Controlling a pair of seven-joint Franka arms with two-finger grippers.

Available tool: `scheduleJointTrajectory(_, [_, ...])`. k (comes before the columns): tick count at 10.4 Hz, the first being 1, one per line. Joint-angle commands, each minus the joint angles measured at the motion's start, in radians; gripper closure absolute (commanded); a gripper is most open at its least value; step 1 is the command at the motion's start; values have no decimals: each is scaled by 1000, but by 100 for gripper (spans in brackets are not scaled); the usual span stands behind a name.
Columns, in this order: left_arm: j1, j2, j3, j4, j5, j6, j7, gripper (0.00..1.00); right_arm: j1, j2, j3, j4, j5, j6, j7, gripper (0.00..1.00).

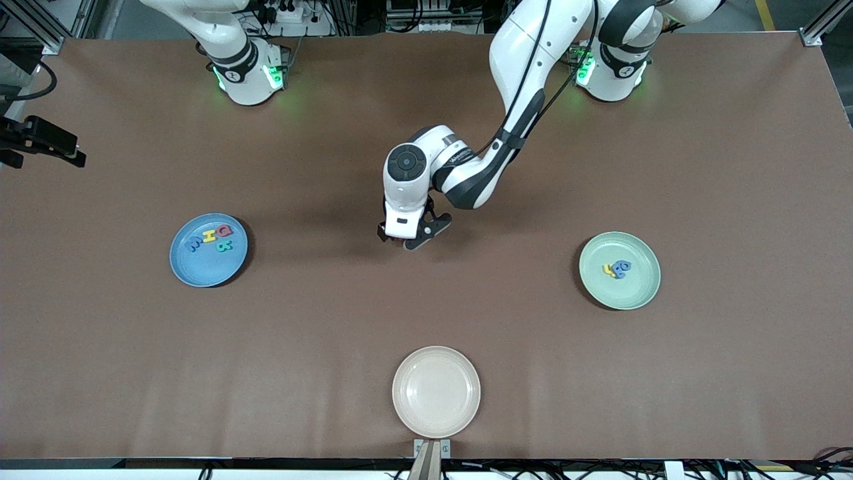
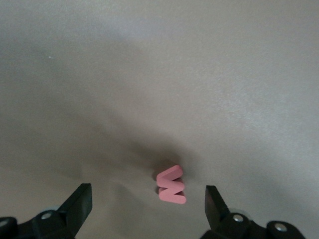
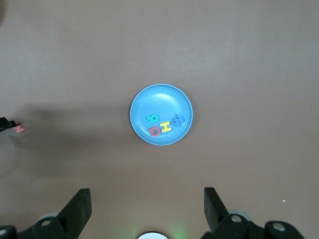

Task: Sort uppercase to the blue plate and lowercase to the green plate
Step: 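Move the left gripper back over the pink W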

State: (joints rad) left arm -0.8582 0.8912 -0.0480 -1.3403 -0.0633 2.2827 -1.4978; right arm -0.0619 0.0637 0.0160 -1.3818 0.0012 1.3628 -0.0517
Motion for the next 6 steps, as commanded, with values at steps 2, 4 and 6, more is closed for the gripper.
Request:
scheduleJointTrajectory(2, [-15,69,10,90,-23,-14,-12,0,-7,-7,2,4,14,-10,-3,0])
scheduleJointTrajectory(4, [-21,75,11,90,-23,-16,-13,0,-7,-7,1,4,14,-10,-3,0])
scheduleJointTrajectory(6, [-25,83,11,89,-21,-16,-13,0,-7,-7,1,4,14,-10,-3,0])
